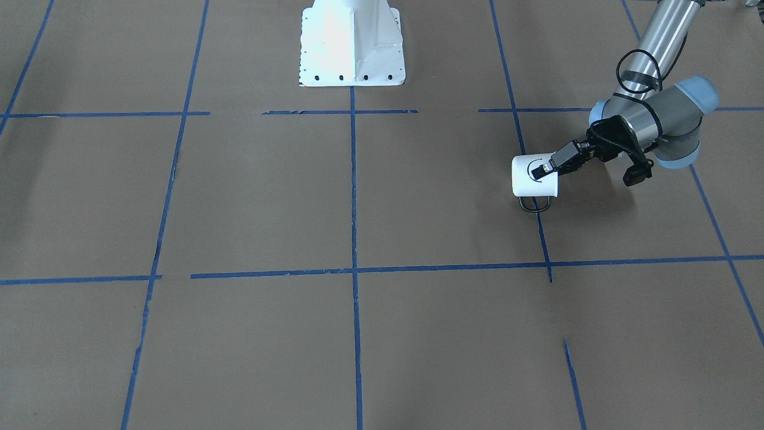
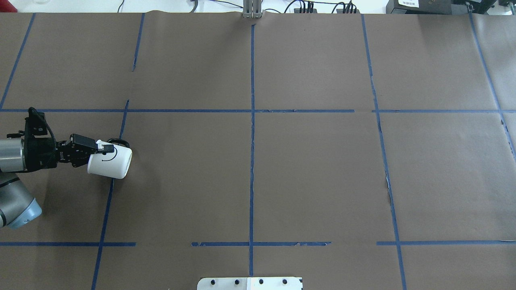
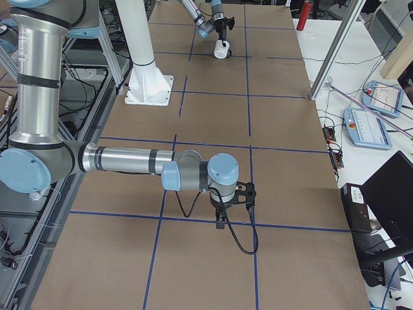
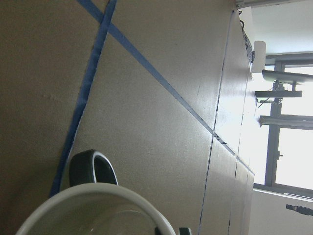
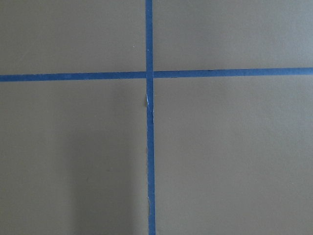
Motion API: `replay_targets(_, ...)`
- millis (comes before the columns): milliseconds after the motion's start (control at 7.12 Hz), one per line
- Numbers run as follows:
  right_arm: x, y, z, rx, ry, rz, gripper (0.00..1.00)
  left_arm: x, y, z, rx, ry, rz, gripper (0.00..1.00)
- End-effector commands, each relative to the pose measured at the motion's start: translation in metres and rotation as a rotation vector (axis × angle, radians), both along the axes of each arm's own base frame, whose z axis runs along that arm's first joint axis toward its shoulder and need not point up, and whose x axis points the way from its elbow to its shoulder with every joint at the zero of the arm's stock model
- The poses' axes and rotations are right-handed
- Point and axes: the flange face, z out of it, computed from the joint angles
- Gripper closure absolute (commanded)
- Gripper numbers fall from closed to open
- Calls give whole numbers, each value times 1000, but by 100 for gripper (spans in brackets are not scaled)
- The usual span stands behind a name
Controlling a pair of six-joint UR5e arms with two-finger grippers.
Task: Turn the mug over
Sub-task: 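Lift the mug with the left gripper and carry it toward the table centre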
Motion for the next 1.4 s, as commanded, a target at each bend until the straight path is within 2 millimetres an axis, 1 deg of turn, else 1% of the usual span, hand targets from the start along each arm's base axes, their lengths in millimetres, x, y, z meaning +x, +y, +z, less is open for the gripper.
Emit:
replay_targets(0, 0, 0, 0, 0, 0, 0, 0, -10, 6, -26, -18, 55, 3, 100)
replay_targets(140, 0, 0, 0, -1, 0, 1, 0, -22, 10, -33, -69, 54, -33, 100)
replay_targets(281, 0, 0, 0, 0, 0, 0, 0, -22, 3, -63, -108, 20, -61, 100)
replay_targets(421, 0, 0, -1, 2, 0, 0, 0, -11, -9, -106, -174, -63, -77, 100)
replay_targets(561, 0, 0, 0, 0, 0, 0, 0, 0, -22, -137, -225, -135, -133, 100)
replay_targets(702, 0, 0, 0, 0, 0, 0, 0, 20, -39, -168, -238, -190, -143, 100)
replay_targets(842, 0, 0, -1, 0, 0, 1, 0, 54, -50, -203, -306, -296, -121, 100)
replay_targets(982, 0, 0, -1, 2, 0, 0, 0, 98, -72, -267, -296, -444, -109, 100)
replay_targets(1123, 0, 0, 0, 0, 0, 0, 0, 130, -85, -311, -313, -561, -105, 100)
replay_targets(1263, 0, 0, -1, 2, 0, 0, 0, 162, -75, -340, -320, -608, -97, 100)
